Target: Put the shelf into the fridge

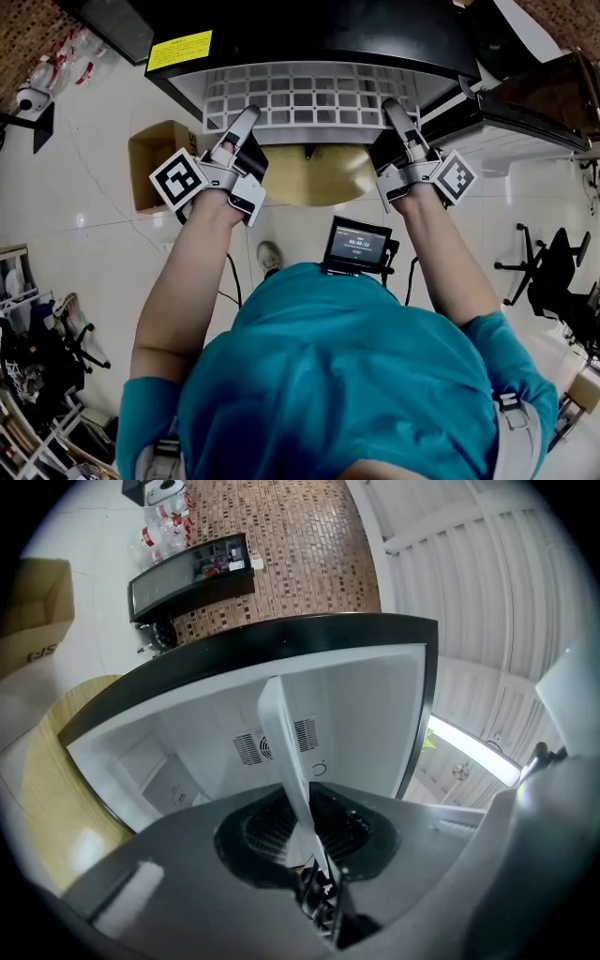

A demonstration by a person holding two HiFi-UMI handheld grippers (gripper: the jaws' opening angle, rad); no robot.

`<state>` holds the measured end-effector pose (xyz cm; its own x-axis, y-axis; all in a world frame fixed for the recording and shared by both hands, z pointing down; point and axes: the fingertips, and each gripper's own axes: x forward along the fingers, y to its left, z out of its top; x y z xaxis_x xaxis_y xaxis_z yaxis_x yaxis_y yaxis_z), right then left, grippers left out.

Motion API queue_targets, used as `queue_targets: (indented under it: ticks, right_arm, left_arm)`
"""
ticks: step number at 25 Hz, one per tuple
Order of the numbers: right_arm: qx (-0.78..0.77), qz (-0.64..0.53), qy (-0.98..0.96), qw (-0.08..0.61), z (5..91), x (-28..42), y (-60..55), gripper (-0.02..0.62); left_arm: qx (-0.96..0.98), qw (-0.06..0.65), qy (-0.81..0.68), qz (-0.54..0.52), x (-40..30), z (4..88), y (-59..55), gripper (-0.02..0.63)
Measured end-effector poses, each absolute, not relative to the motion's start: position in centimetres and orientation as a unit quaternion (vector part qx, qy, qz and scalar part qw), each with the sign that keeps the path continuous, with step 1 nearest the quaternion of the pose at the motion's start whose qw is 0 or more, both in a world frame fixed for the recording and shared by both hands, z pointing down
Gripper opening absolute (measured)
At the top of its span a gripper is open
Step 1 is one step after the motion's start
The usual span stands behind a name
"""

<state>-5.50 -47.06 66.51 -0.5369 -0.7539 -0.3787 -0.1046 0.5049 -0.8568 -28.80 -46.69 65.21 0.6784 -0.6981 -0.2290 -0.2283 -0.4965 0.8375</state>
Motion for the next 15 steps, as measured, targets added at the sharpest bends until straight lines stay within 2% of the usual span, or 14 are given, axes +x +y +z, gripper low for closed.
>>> queue_targets:
  ticks: [7,15]
  right_arm:
    - [-0.293,-0.392,0.748,0.447,66.3,-5.5,-47.8,0.051]
    - [-0.309,-0.381,0.728,0.479,66.0,-5.3,-49.4,0.032]
  left_arm:
    - [0.821,0.398,-0.274,-0.304,-27.1,64.4,-48.2,0.038]
    - [0.822,0.387,-0.267,-0.32,-26.7,63.6,-49.8,0.038]
